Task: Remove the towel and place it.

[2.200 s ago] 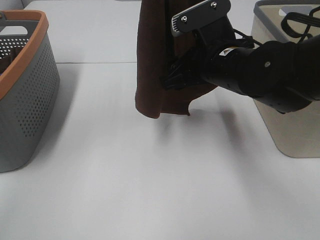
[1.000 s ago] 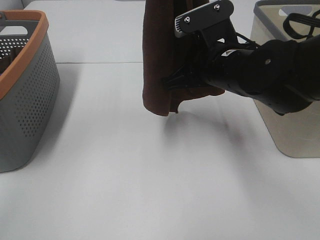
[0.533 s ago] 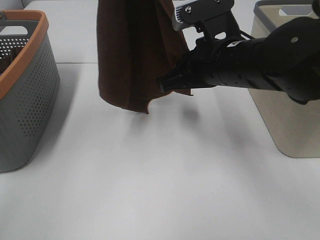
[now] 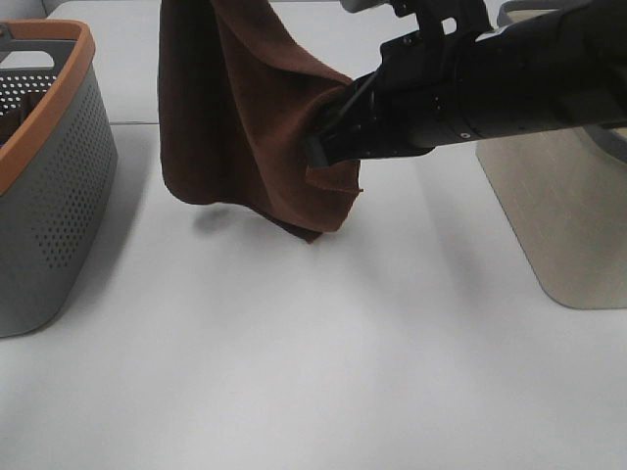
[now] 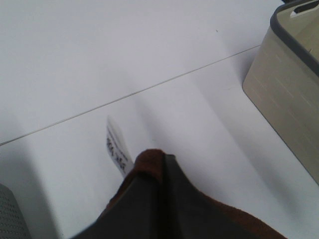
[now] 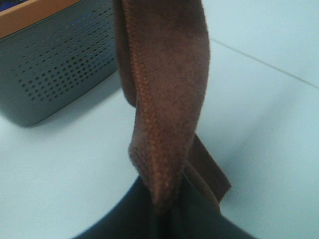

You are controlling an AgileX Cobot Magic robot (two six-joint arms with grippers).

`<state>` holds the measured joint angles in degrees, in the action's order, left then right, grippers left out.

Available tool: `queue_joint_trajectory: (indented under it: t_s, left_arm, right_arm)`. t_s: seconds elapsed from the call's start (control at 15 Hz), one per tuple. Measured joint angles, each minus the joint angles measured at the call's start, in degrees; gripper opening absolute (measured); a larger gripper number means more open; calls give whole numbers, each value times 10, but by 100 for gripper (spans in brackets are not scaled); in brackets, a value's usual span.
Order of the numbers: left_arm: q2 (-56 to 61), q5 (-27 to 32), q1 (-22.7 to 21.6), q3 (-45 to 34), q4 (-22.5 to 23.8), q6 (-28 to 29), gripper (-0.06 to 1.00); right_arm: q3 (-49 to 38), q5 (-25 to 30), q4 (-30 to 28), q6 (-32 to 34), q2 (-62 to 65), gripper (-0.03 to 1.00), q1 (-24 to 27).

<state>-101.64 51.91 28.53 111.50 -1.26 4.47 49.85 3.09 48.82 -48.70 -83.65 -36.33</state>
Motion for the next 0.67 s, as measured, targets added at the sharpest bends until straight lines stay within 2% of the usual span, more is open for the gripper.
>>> queue_joint_trajectory:
  t_s: [0.13,0.27,0.4,0.53,0.67]
  left_arm:
    - [-10,1,0,0,6,1,0]
    - [-10,2,0,0,16,1,0]
    - [-10,7,0,0,27,1,0]
    - [-17,18,-2,0,36,2,0]
    - [-32,25,-11,0,44,2,0]
  right_arm:
    - [46,132,-35,11,-9,0,41]
    - [92,213,-94,65,-20,0,79]
    - [156,287,-190,138,-35,0,105]
    - [222,363,-298,207,-70,0,109]
    - [280,405,-381,273,-106,0,109]
